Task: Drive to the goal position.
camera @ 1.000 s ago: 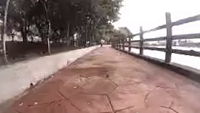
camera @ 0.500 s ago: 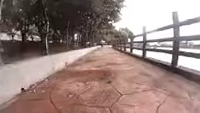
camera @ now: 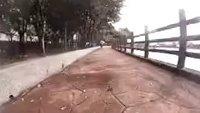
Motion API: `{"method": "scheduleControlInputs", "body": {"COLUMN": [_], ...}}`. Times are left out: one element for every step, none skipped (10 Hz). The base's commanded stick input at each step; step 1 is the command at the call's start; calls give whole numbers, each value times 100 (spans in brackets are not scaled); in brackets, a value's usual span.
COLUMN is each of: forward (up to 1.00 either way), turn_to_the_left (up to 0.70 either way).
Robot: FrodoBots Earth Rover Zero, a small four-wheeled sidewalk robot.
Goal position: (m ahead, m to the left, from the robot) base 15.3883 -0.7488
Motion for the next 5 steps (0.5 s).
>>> {"method": "scheduleControlInputs", "body": {"forward": [50, 50, 50, 50, 50], "turn_to_the_left": [0, 0, 0, 0, 0]}}
